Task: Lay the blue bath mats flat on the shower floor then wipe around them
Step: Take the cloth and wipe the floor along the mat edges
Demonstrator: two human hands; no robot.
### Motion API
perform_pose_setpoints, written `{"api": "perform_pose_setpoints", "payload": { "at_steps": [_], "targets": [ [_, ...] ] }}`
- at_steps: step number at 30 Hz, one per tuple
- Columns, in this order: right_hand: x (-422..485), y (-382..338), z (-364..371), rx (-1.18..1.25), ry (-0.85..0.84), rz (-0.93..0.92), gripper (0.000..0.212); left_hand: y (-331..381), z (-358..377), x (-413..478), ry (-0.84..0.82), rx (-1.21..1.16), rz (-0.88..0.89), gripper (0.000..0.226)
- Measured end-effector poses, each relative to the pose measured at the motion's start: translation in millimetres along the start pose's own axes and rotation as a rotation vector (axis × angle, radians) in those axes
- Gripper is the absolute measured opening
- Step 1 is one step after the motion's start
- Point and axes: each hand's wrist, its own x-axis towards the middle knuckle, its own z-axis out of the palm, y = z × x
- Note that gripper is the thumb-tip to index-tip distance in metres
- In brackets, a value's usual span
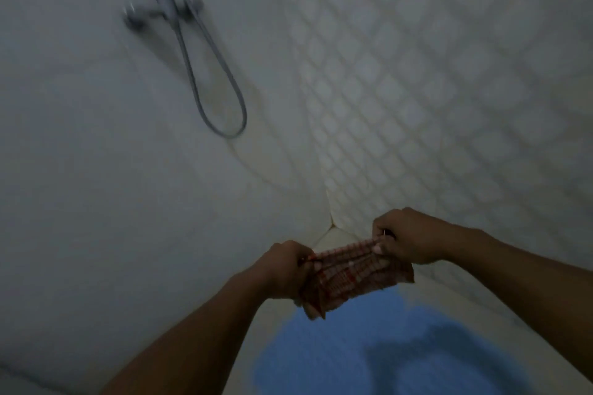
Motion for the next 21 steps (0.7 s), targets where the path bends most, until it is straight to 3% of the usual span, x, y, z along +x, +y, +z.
{"api": "perform_pose_setpoints", "payload": {
  "at_steps": [5,9,14,21],
  "targets": [
    [-58.9,-76.8,-195.6,-0.078,-0.027,-0.002,0.021,100.0,-174.9,-47.9,-0.026,0.007,0.012,0.022],
    [-108.6,-120.4,-312.3,-0.141,0.004,0.007,0.014,170.6,-275.1,-79.5,-0.015,0.109,0.067,0.022],
    [-166.8,-147.9,-407.5,-0.204,0.079,0.005,0.016,237.9,-344.9,-110.4,0.075,0.158,0.122,0.025],
    [-230.9,-151.7,-476.3,-0.233,0.140,0.040,0.015,310.4,-387.8,-131.1,0.146,0.193,0.181,0.024]
  ]
}}
